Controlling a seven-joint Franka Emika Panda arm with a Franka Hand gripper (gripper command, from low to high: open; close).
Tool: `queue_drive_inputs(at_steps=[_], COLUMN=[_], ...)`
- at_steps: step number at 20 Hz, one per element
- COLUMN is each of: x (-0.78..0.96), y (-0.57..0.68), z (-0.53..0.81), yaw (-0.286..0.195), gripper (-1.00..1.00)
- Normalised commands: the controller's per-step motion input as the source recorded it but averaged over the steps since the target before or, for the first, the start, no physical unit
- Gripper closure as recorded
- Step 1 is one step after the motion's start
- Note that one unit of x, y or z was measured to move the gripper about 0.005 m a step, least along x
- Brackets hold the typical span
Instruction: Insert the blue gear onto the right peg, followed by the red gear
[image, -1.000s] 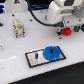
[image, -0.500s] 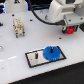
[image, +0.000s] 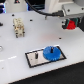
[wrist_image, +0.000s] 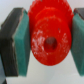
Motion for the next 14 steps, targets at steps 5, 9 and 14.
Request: queue_drive_inputs(at_steps=[5,9,14], x=[0.55,0.63,0.69], y=[-0.32,-0.29,-0.3], z=[0.41,0.42,0.29], yaw=[0.0,0.0,0.0], gripper=[1.0,1.0,1.0])
